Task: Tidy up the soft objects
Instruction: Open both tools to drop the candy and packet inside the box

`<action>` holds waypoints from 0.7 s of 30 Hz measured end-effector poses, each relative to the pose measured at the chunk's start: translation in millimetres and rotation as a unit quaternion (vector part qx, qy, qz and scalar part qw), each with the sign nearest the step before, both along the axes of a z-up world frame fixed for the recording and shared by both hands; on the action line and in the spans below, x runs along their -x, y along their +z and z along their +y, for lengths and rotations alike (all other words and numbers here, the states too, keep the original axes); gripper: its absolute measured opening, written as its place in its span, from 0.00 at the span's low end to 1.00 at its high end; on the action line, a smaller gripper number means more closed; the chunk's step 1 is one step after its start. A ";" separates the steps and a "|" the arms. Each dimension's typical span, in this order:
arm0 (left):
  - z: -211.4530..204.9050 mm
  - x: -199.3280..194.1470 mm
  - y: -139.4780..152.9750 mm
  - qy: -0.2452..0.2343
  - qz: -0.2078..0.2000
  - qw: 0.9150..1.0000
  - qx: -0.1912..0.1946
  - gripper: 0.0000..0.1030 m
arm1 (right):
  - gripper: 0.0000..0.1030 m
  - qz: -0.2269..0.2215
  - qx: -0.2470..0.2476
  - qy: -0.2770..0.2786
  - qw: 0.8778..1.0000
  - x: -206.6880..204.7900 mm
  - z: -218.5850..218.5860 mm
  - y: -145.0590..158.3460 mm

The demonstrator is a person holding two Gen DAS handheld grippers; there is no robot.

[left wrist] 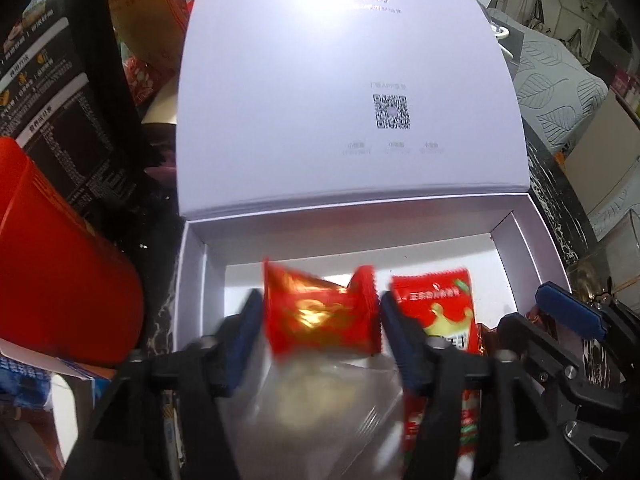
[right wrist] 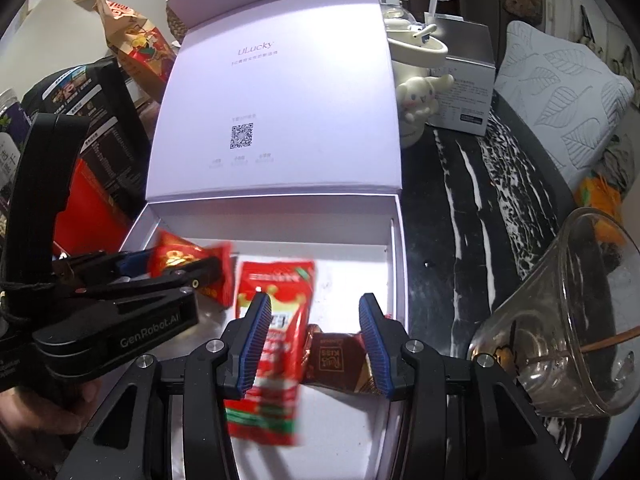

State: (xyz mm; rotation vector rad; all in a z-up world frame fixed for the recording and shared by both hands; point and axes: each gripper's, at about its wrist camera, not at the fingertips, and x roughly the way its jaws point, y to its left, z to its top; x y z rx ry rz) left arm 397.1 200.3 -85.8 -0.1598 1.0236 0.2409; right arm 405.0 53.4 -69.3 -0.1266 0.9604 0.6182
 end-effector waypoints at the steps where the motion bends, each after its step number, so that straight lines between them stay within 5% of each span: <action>1: 0.1 1.1 1.8 0.000 -0.003 1.000 0.002 0.73 | 0.44 0.001 -0.002 -0.002 1.000 -0.1 -0.9 0.9; 21: -16.3 60.3 71.3 -0.013 -0.093 0.996 0.000 0.74 | 0.44 -0.050 -0.026 -0.017 0.998 31.9 -20.6 61.8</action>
